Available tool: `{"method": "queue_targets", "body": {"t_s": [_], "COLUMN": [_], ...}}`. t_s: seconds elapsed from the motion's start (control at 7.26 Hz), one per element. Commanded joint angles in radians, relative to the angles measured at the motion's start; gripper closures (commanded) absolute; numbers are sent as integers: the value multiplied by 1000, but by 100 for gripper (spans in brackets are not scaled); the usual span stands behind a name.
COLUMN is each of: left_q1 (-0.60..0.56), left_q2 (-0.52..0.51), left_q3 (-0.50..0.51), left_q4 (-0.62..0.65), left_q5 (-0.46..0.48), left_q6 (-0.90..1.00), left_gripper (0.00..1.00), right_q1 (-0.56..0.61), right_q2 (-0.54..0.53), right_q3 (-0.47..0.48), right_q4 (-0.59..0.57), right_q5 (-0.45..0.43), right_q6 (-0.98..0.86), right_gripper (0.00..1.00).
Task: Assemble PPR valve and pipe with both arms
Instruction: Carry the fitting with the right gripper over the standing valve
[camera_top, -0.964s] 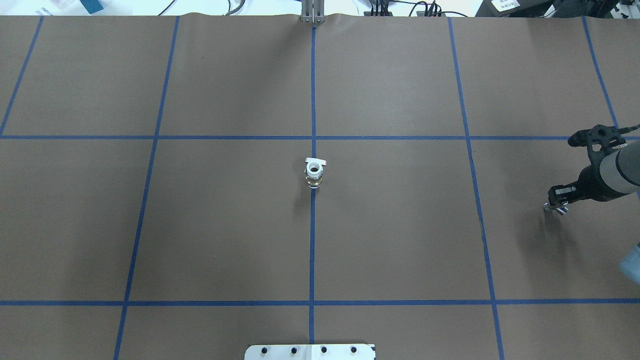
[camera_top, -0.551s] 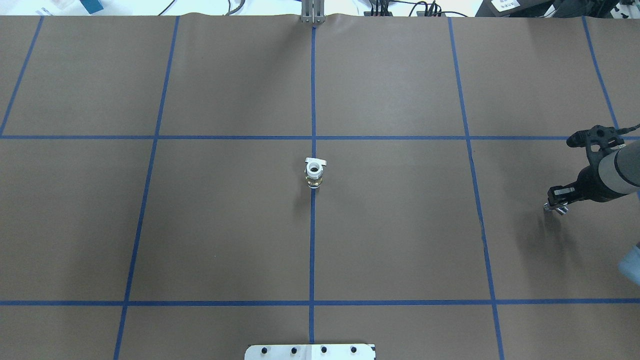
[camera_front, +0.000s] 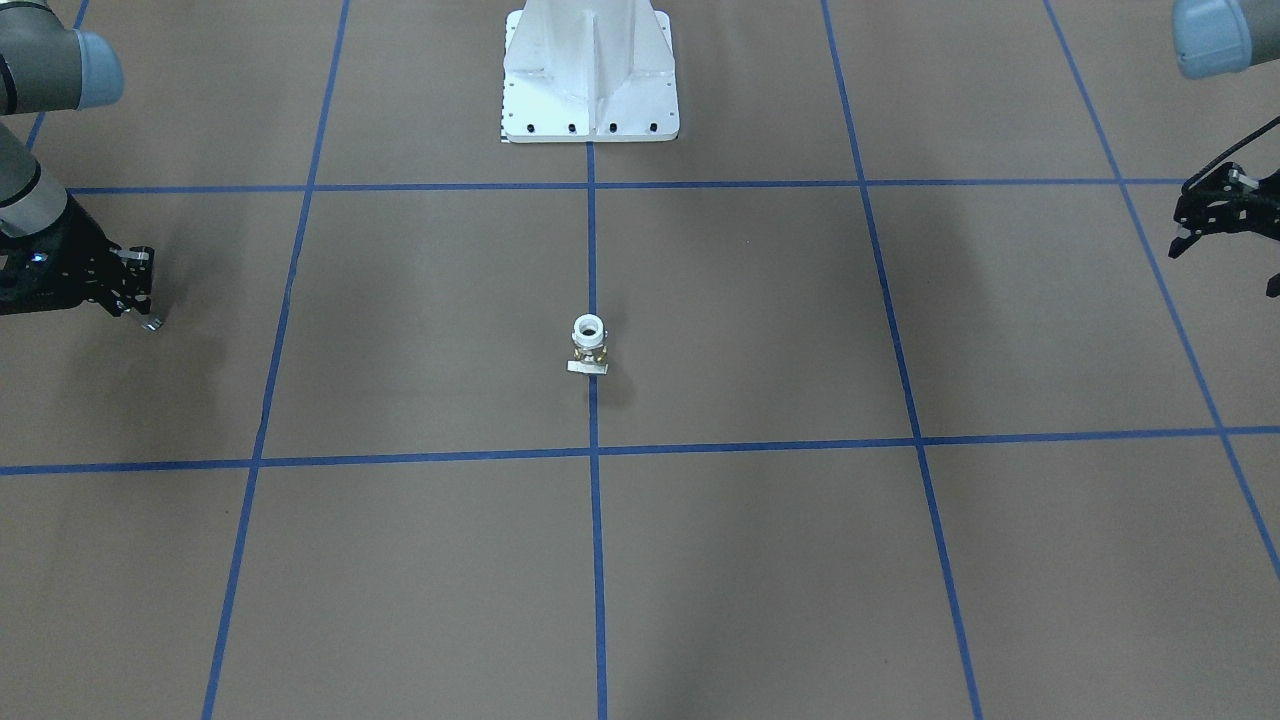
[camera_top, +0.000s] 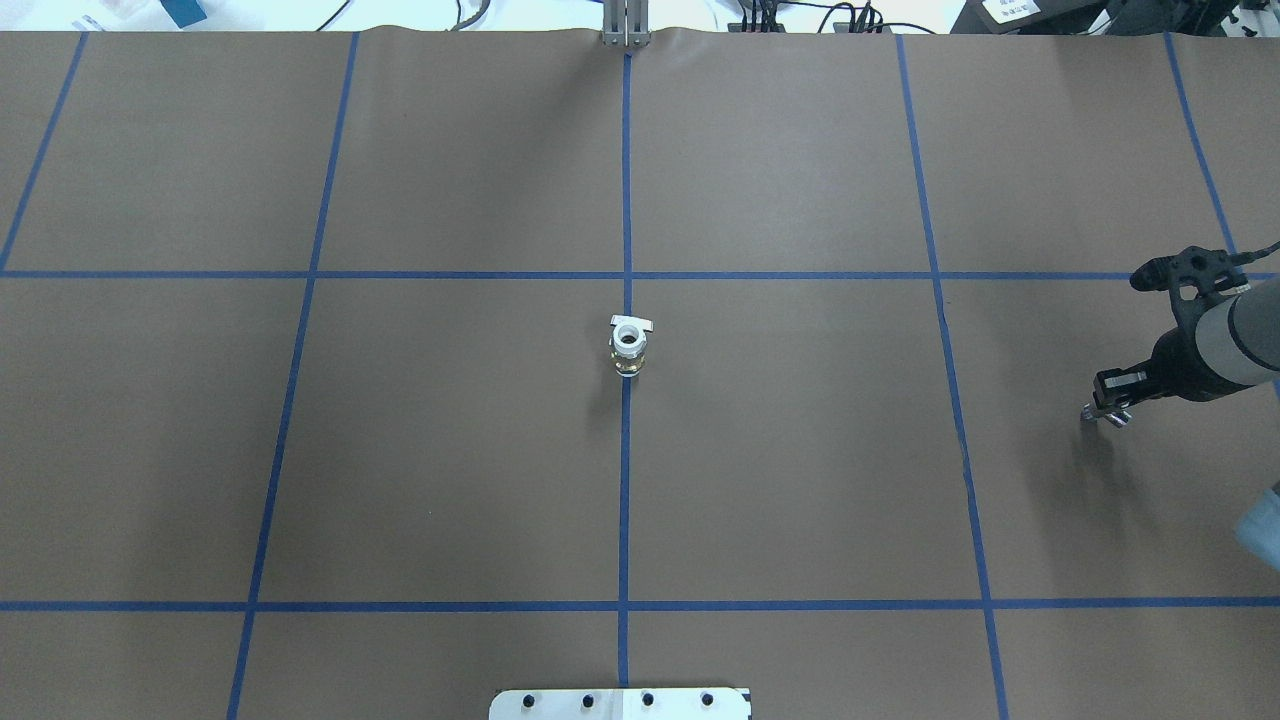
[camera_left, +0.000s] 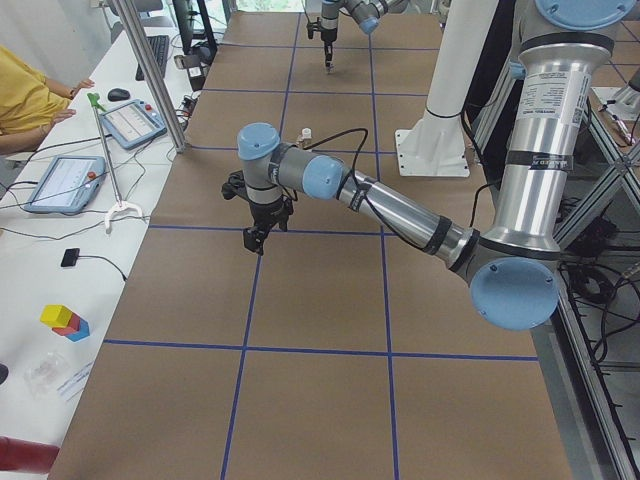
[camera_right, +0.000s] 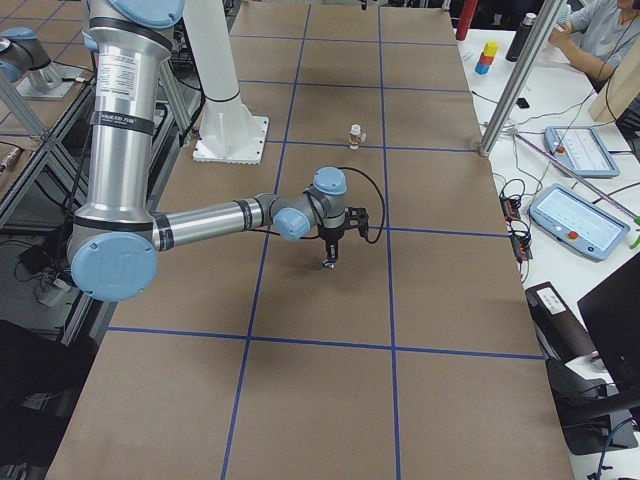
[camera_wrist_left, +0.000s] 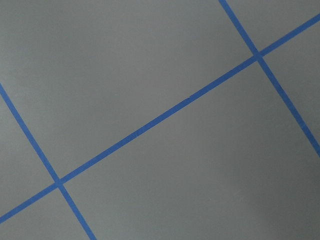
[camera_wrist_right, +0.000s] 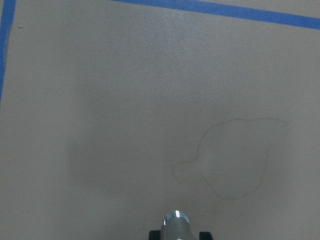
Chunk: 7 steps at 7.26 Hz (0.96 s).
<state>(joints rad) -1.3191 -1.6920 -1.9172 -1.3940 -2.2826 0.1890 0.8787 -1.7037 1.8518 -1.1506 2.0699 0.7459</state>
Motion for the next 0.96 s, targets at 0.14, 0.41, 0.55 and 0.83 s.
{"method": "queue_targets", "body": {"t_s": [0.14, 0.41, 0.55, 0.83], "left_q1": [-43, -170, -204, -236], "left_q2": [33, 104, 112, 121], "left_q3": [12, 47, 81, 138], "left_q4": [-2, -16, -45, -51], "left_q5": [3, 6, 6, 0], "left_q6": [9, 36, 37, 37], "left_gripper": [1, 1, 1, 1], "right_q1": [26, 29, 28, -16], "right_q2": [79, 246, 321, 534], "right_q3": [63, 105, 139, 123], "right_q4": [-96, -330, -445, -598], "right_q5": [47, 56, 56, 68], "right_q6": [10, 12, 13, 154], "right_gripper": [100, 100, 100, 100]}}
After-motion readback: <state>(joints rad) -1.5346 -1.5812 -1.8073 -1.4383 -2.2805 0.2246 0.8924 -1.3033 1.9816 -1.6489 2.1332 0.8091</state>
